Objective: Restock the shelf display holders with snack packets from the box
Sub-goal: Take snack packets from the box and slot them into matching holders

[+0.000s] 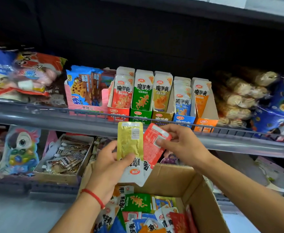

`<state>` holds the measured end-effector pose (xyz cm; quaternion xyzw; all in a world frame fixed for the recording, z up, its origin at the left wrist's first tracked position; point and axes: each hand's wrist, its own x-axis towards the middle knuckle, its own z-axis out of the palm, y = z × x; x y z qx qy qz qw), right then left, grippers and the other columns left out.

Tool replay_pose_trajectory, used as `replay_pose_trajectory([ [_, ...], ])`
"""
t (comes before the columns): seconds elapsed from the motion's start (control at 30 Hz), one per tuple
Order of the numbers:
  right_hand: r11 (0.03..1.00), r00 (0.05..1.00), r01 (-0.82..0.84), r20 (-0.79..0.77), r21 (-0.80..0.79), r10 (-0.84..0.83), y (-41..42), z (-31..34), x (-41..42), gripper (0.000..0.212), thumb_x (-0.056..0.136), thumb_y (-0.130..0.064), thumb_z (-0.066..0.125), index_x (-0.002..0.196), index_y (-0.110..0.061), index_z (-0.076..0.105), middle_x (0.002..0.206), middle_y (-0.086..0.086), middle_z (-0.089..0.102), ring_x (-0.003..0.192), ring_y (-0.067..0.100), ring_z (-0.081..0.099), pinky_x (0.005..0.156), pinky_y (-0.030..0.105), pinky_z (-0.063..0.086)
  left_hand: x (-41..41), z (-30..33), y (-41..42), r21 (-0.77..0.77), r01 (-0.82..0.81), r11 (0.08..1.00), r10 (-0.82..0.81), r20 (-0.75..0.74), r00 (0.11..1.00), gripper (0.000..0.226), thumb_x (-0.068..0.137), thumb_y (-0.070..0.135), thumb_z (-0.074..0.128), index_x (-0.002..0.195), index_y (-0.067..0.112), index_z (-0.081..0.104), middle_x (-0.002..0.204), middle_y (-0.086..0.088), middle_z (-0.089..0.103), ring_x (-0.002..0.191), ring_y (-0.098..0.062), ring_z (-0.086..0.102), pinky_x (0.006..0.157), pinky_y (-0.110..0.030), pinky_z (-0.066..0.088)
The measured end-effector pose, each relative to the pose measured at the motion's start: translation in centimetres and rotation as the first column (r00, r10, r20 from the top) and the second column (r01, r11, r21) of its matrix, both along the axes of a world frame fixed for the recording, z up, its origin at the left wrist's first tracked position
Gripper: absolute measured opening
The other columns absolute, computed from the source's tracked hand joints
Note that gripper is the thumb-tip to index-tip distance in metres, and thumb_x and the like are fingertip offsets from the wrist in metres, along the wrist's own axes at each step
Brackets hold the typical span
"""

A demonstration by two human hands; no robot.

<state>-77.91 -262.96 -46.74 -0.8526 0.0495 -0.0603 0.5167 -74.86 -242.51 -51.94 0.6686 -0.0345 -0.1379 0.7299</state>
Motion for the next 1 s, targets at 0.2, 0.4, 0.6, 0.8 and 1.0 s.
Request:
replay_pose_trajectory([
  [0.2,0.96,0.888,0.219,0.442,-0.171,-0.124,0.5,-0.3,-1.0,0.012,0.093,-0.018,0.074,0.103,-0.022,0.07,0.094,-0.011,0.076,0.089,0.006,0.074,0.071,0.029,0.063,1.1,-0.9,1.1,0.051,-0.188,0.981,0.19,-0.048,0.981,0.022,0.094,0.002,0.065,0.101,0.022,0.068,0.095,-0.006,0.079,0.079,-0.023,0.076,0.069,-0.044,0.063],
  [0.4,0.701,0.713,-0.158,0.41,-0.695,0.568,1.9,-4.5,-1.7,0.03,0.099,-0.022,0.064,0.125,-0.011,0.073,0.13,0.0,0.07,0.128,0.009,0.061,0.107,0.03,0.051,0.2,0.3,1.1,-0.451,-0.076,0.889,-0.099,-0.352,0.931,0.029,0.102,0.024,0.054,0.12,0.004,0.066,0.114,-0.02,0.074,0.096,-0.032,0.069,0.092,-0.055,0.056],
  [0.6,0.771,0.829,-0.221,0.302,-0.597,0.471,2.3,-4.0,-3.1,0.037,0.1,-0.048,0.057,0.127,-0.026,0.071,0.137,-0.016,0.064,0.129,-0.002,0.055,0.108,0.016,0.042,-0.4,-0.3,1.8,-0.182,0.028,0.983,-0.065,-0.197,0.978,0.042,0.085,-0.009,0.068,0.12,0.014,0.065,0.103,-0.013,0.078,0.093,-0.033,0.076,0.077,-0.046,0.059],
  [0.8,0.954,0.987,0.043,0.163,-0.297,0.007,1.8,-0.7,0.7,0.037,0.096,-0.039,0.065,0.131,-0.025,0.06,0.109,-0.013,0.071,0.097,0.003,0.068,0.074,0.027,0.06,-0.5,0.6,2.4,-0.102,0.063,0.993,-0.068,-0.046,0.997,0.046,0.086,-0.009,0.069,0.119,0.022,0.063,0.099,-0.008,0.079,0.093,-0.025,0.076,0.081,-0.045,0.059],
  [1.0,0.993,0.982,0.005,0.19,-0.115,0.017,1.3,4.3,3.8,0.012,0.094,-0.026,0.07,0.095,-0.015,0.074,0.08,-0.003,0.077,0.065,0.0,0.068,0.052,0.013,0.048,1.0,0.9,3.9,-0.044,-0.113,0.993,0.113,0.012,0.994,0.033,0.092,0.0,0.069,0.115,0.024,0.066,0.096,-0.002,0.08,0.09,-0.022,0.077,0.082,-0.047,0.061],
])
